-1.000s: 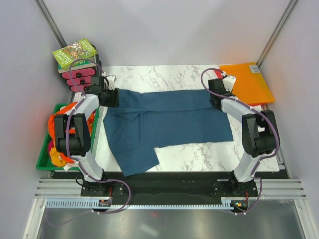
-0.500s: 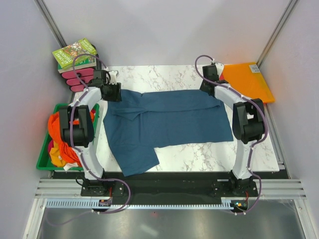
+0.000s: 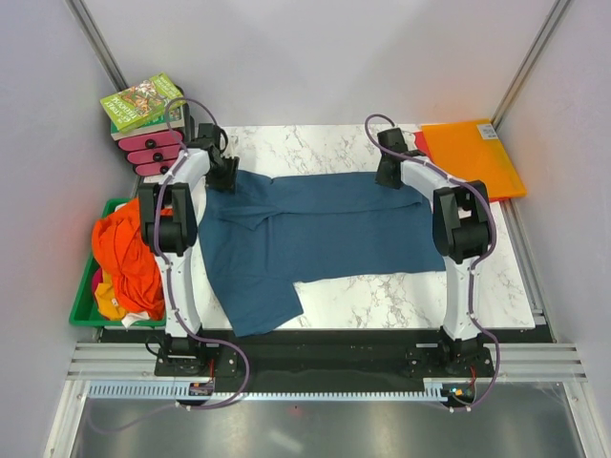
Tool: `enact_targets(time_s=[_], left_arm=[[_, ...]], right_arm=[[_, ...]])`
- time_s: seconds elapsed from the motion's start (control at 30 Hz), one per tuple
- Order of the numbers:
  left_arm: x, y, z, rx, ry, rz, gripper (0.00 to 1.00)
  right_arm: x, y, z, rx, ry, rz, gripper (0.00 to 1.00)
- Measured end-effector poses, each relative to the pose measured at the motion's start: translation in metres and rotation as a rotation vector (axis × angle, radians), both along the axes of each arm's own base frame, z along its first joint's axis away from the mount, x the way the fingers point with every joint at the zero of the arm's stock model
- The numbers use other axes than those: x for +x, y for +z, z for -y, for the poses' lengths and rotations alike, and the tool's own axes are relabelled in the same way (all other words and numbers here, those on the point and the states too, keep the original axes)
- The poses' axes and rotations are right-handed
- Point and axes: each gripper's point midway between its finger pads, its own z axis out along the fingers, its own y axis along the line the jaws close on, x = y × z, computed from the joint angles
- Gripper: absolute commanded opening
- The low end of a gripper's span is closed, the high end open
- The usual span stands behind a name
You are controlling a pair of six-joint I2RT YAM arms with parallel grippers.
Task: Fold and stack the t-shirts
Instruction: Fold the flattened tshirt in 1/3 of the way
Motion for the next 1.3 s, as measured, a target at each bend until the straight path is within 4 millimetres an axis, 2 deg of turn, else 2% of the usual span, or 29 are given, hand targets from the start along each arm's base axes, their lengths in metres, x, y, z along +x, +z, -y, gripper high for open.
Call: enact_targets(time_s=[0.2,0.43,0.53,0.7,0.8,0.93,1.07,1.17,1.3], left_arm=[[0.017,0.005,-0.008,0.049,0.019,-0.03,0.5],[0.053,0.023,-0.02,0.11,0.038,0.024,0.57],[0.072,0.037,-0.025,0.137,0.043,0.081,0.58],[0.084,0.044,-0.031,0.171,0.037,0.118,0.59],[0.083,0.037,-0.032,0.18,0.033,0.104,0.59],[0.08,0.03,-0.028,0.139,0.022,0.09,0.57],[0.061,0.028,-0.018,0.057,0.017,0.062,0.57],[0.047,0.042,-0.01,0.002,0.019,0.071,0.57],[0.034,0.078,0.001,-0.067,0.018,0.147,0.55]], right_arm=[[0.004,-0.015,-0.009,0.029,0.012,-0.07,0.4],[0.018,-0.014,-0.023,0.087,0.013,-0.087,0.43],[0.028,-0.014,-0.029,0.129,0.005,-0.083,0.44],[0.051,-0.013,-0.04,0.193,-0.004,-0.054,0.44],[0.062,-0.013,-0.043,0.218,-0.008,-0.037,0.43],[0.062,-0.013,-0.042,0.221,-0.013,-0.036,0.43],[0.062,-0.014,-0.039,0.219,-0.019,-0.013,0.43],[0.059,-0.013,-0.037,0.222,-0.021,0.006,0.43],[0.057,-0.013,-0.035,0.22,-0.02,0.017,0.44]])
